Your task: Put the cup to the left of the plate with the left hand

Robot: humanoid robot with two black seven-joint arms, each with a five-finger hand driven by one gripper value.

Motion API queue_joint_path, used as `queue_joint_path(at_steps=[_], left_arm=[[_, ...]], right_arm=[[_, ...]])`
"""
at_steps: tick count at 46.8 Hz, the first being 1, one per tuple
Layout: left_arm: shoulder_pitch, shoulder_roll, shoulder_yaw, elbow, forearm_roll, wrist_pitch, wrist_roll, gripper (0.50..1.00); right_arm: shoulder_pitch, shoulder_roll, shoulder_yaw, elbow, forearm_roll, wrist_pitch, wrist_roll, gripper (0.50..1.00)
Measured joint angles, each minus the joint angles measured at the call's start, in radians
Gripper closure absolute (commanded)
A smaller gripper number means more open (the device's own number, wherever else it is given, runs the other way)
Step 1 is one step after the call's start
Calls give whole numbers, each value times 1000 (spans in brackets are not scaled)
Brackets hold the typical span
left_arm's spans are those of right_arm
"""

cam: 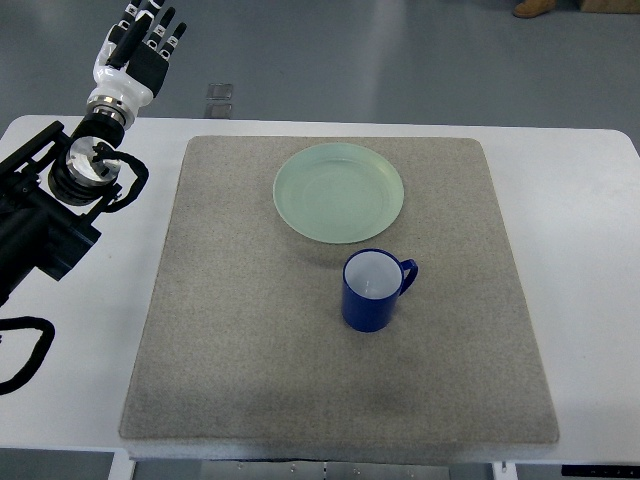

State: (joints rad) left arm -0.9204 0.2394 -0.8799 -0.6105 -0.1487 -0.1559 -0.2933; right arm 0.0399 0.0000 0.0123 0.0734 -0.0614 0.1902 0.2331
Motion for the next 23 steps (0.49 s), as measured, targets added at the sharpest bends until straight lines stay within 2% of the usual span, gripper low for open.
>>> queue_joint_path(at_steps=[23], left_arm=[[-6,1,1,1,0,8,0,501]], right_arm=[[0,0,0,0,0,0,0,568]])
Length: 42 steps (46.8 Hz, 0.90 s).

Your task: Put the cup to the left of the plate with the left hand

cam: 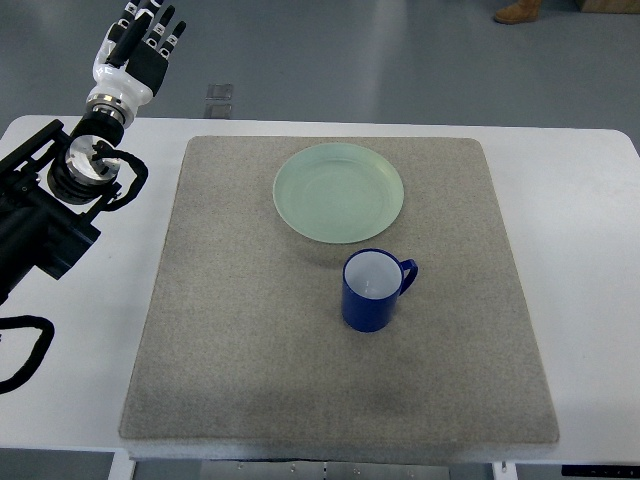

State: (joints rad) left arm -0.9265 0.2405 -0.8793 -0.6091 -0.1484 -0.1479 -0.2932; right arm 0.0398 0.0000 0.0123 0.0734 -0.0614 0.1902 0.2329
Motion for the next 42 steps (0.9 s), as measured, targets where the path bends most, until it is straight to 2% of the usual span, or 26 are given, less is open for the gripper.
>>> queue_joint_path(at_steps=[22,42], left_arm=[[-22,16,7,-27,4,8,0,501],[-55,110,157,-258,12,5,2,501]], right_arm=[[0,0,0,0,0,0,0,568],[0,0,0,0,0,0,0,568]])
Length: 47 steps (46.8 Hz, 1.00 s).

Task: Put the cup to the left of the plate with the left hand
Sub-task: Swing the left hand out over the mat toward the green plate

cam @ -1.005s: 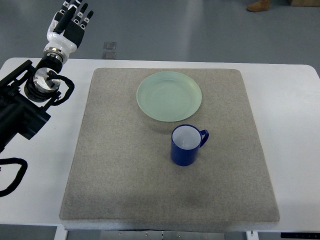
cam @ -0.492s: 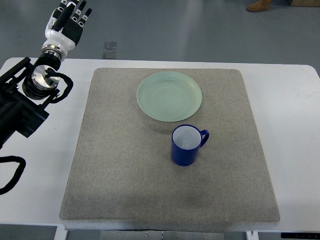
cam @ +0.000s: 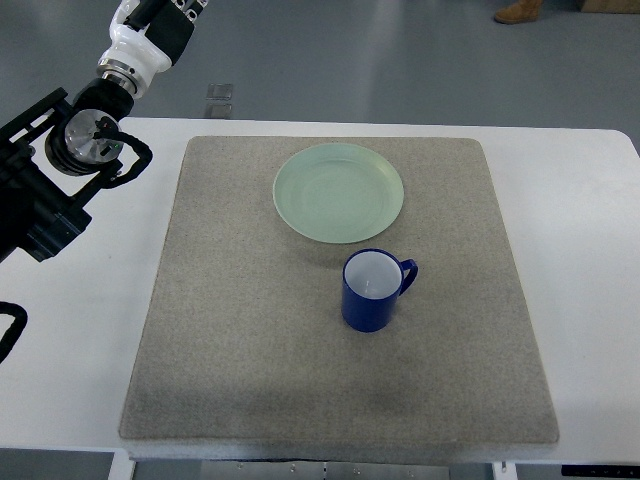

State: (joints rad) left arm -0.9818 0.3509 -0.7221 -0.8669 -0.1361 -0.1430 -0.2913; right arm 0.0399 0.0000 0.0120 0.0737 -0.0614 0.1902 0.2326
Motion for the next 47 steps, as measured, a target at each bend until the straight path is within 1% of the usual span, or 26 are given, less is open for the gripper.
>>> queue_joint_path(at_steps=[8,14,21,33,39,47], left_arm=[[-3,58,53,-119,3,-7,5,501],[-11,99,134,-213,31,-18,6,501],[-38,128,255,-282,85,-62,8,504],[-68,159,427,-329,181,-145,8,501],[-65,182,447,-344,274,-190,8,504],[-55,214,492,-345,392,-279,9,501]], right_arm=[[0,0,0,0,0,0,0,568],[0,0,0,0,0,0,0,568],[0,0,0,0,0,0,1,568],[0,0,0,0,0,0,1,568],[0,0,0,0,0,0,0,568],[0,0,0,0,0,0,0,568]])
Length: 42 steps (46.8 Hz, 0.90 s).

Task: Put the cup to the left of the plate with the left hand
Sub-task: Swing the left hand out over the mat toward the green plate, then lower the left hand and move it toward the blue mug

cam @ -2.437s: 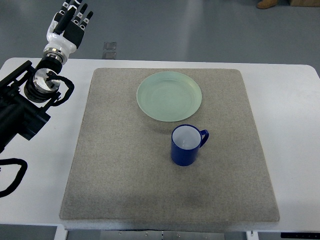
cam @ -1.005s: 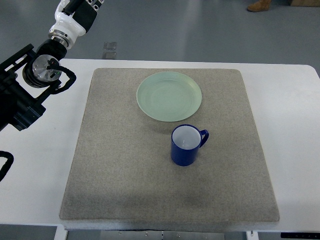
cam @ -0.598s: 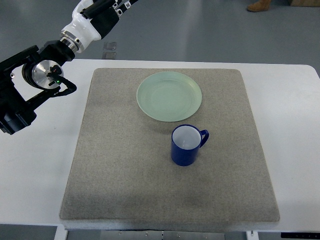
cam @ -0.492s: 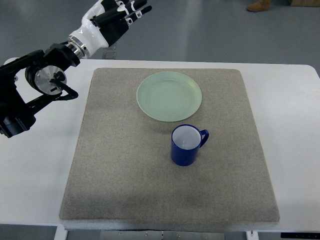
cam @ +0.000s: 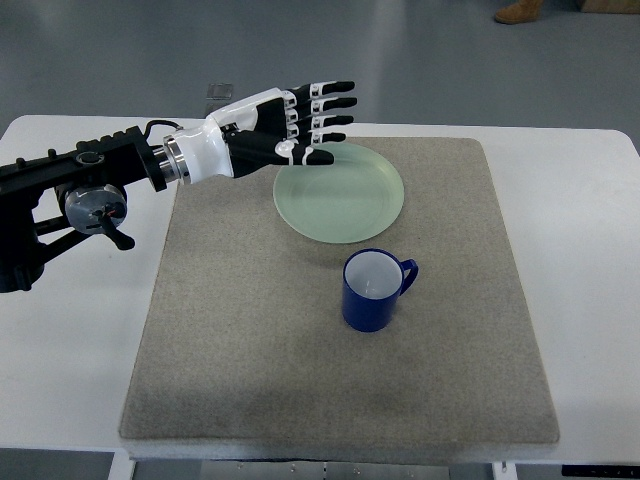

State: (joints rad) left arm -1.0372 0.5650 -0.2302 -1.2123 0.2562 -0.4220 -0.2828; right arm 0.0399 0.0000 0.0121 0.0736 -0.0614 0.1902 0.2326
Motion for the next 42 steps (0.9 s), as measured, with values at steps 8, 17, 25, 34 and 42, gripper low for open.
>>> queue_joint_path(at_steps=[8,17,25,34,42], left_arm=[[11,28,7,10,105,-86,-1,501],[57,28,7,10,191,-100,-1,501],[93,20,8,13,229,-98,-1,501],[122,4,4,14,291,-87,-4,501],[152,-27,-8,27,316,-70,-12,501]], right_arm=[[0,0,0,0,0,0,0,568],[0,0,0,0,0,0,0,568],[0,0,0,0,0,0,1,568],[0,0,0,0,0,0,1,568],[0,0,0,0,0,0,1,568]])
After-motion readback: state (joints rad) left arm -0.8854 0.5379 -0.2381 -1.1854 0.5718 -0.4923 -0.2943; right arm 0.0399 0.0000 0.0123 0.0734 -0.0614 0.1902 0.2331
